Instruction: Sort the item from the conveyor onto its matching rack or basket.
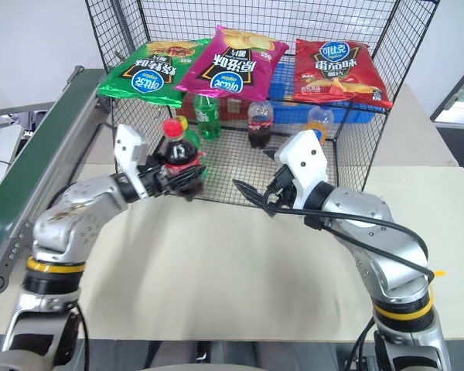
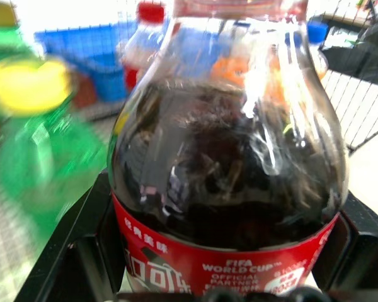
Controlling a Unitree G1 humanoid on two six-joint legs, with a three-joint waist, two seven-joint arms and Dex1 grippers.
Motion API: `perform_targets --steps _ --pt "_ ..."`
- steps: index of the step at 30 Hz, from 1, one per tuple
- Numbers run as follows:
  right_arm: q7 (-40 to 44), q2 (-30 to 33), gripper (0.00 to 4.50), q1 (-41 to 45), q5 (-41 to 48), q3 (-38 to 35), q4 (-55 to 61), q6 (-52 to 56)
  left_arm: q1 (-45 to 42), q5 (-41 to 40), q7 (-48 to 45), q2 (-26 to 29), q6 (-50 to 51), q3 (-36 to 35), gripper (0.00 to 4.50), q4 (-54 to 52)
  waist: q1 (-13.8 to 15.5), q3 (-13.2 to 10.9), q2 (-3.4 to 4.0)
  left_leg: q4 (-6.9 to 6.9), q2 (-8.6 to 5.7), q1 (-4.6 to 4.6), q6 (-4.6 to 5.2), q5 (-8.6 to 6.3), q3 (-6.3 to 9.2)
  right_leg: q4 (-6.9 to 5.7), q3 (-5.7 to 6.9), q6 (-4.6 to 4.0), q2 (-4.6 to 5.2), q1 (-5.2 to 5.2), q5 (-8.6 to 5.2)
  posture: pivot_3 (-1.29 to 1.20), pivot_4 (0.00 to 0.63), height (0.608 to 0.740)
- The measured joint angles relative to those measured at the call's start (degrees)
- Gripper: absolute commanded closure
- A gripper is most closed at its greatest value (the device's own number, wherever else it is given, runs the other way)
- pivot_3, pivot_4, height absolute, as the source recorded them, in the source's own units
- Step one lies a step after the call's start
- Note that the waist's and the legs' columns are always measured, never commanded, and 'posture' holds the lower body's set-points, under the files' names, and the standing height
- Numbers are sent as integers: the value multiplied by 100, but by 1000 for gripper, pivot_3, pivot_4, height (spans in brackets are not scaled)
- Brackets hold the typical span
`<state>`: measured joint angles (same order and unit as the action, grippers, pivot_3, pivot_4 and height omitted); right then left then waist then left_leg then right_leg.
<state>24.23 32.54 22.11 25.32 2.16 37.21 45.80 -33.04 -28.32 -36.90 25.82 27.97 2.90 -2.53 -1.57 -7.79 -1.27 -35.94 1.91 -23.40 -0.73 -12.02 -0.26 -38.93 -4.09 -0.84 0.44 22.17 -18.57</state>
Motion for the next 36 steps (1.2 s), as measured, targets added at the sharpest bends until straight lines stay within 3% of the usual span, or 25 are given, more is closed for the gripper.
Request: perform_targets --steps 15,22,29,31,32,36 --pt "-949 -701 0 -640 -340 20 388 269 -1226 1515 295 -2032 -2531 436 1437 3180 72 1 1 -7 -19 -11 5 -1 1 1 -2 1 -2 0 0 0 150 740" --pt "-969 -714 0 -822 -563 -38 342 67 -1537 1801 498 -2239 -3314 265 1437 4492 59 0 1 -6 -21 -12 5 0 2 0 0 2 -6 0 -1 0 150 740" --pt "-982 -834 0 -843 -659 -89 288 -92 -1611 1942 565 -2294 -3585 125 1437 5018 77 1 1 -7 -22 -13 6 0 2 -1 2 2 -5 0 -1 0 150 740" --pt "-986 -845 0 -840 -671 -96 261 -97 -1614 1947 543 -2316 -3661 87 401 5084 76 1 1 -7 -22 -13 6 0 2 -2 2 2 -5 0 -1 0 150 740" --pt "-987 -849 0 -828 -683 -96 254 -97 -1614 1937 517 -2335 -3681 48 153 5092 76 1 1 -7 -22 -13 6 0 1 -2 2 2 -5 0 -1 0 150 740" --pt "-986 -863 0 -717 -716 -96 235 -97 -1724 1920 410 -2400 -3740 -63 53 5092 75 2 2 -8 -22 -9 7 1 1 -3 3 2 -5 -4 -1 0 150 740"
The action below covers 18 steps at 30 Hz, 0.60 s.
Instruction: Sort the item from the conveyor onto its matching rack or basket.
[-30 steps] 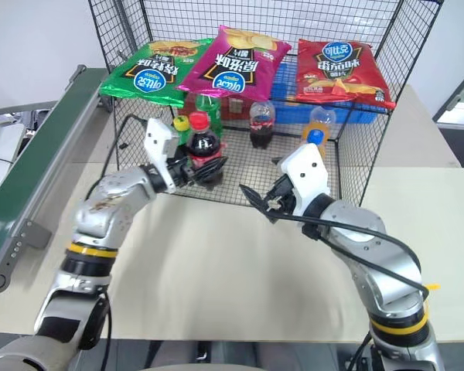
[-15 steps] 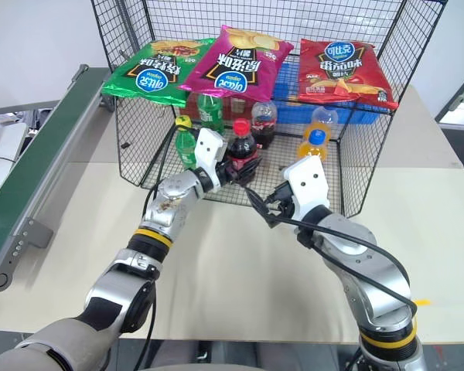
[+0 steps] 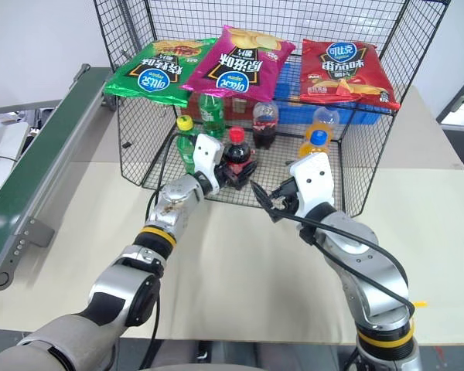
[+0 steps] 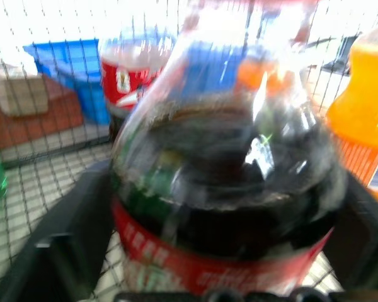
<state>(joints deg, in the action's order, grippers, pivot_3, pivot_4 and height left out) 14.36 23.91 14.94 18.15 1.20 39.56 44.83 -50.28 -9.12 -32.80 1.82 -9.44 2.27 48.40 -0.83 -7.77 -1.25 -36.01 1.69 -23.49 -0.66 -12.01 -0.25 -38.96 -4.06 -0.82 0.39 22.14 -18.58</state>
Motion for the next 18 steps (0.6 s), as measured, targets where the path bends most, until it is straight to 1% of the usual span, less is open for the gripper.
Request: perform_targets --steps 6,9,14,18 --pt "20 -20 0 17 -4 1 -77 0 16 1 -114 19 55 -38 53 -50 -6 0 1 0 0 0 0 0 0 -1 -1 0 0 0 0 0 150 740" --pt "92 12 0 67 -3 -8 -172 -48 418 -10 -222 167 458 -32 53 -721 -31 2 3 1 4 5 0 0 0 -7 -3 0 -2 0 0 0 150 740" --pt "240 30 0 216 -3 -27 -419 -132 1302 -90 -293 483 1394 -18 53 -2220 -30 3 5 0 14 9 0 1 1 -12 -3 0 -4 0 0 0 150 740" --pt "318 16 0 311 -6 -21 -582 -258 1651 -208 -220 700 1988 -42 53 -3124 -2 3 6 -3 14 6 0 1 4 -10 -4 0 -1 -2 0 0 150 740"
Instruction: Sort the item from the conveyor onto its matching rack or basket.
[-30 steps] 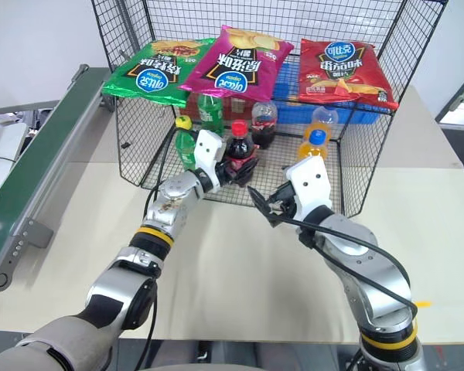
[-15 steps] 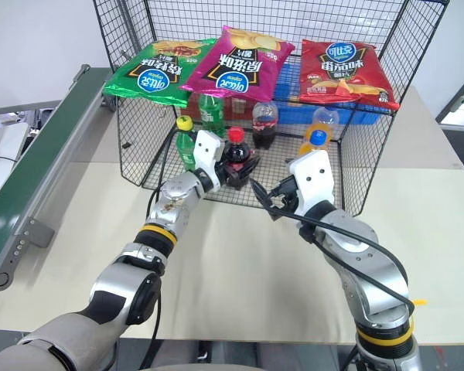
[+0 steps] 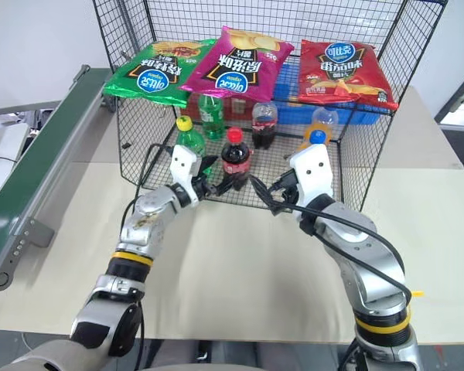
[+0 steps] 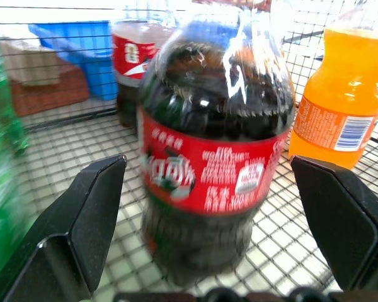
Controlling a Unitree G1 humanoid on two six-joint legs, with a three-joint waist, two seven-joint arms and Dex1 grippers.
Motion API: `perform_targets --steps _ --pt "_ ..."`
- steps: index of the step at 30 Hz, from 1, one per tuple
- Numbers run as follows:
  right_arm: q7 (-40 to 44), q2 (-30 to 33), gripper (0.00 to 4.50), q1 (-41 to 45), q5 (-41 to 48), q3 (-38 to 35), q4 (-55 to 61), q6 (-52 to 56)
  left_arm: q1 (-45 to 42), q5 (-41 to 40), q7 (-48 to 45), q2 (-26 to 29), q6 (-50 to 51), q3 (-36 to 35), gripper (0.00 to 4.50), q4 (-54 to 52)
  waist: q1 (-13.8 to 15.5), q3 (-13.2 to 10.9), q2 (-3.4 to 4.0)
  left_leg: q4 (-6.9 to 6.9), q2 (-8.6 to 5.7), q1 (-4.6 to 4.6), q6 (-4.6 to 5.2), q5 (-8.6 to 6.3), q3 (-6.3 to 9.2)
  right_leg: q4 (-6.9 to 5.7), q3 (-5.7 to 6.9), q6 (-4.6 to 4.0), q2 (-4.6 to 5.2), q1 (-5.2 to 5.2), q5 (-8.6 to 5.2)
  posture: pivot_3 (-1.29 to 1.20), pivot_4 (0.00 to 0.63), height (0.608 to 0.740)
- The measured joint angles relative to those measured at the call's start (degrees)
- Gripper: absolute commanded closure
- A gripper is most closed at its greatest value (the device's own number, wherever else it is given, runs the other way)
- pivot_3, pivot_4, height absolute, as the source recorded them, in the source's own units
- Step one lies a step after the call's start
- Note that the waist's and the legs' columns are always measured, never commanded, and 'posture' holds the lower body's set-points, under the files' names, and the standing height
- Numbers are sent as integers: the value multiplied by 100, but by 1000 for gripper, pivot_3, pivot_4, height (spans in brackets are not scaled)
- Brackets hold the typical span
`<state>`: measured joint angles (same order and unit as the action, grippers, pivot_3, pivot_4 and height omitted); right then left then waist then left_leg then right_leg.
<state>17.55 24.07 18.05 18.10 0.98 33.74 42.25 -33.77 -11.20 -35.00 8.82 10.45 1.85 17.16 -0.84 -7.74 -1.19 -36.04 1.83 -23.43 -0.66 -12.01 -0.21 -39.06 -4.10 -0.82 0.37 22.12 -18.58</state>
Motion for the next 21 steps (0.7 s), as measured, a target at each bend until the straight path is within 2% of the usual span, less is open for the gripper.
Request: perform_targets --steps 5,9,13,18,21 --pt "198 103 0 94 10 -3 -115 -82 350 -131 -82 559 718 -37 53 -1203 -6 1 1 1 6 2 0 0 1 -2 0 0 -1 0 0 0 150 740" --pt "612 435 0 200 141 -220 -205 -113 383 -158 -408 1460 912 -175 53 -1854 -22 1 3 3 7 9 0 0 0 -1 -1 0 0 -2 0 0 150 740" --pt "1038 765 0 400 567 -613 -200 -78 403 -625 -1044 2370 1525 -434 53 -2333 -19 1 3 4 10 8 0 0 2 1 3 0 -1 -3 0 0 150 740" --pt "1331 1037 0 368 1108 -915 29 214 499 -1161 -1356 2978 2227 -810 53 -2804 -14 1 3 3 11 7 1 -1 3 3 3 0 2 -3 0 0 150 740" --pt "1317 1082 0 357 1253 -1004 85 289 520 -1322 -1343 3122 2396 -1017 53 -2821 -23 1 3 3 11 11 1 -1 2 4 2 0 1 -5 0 0 150 740"
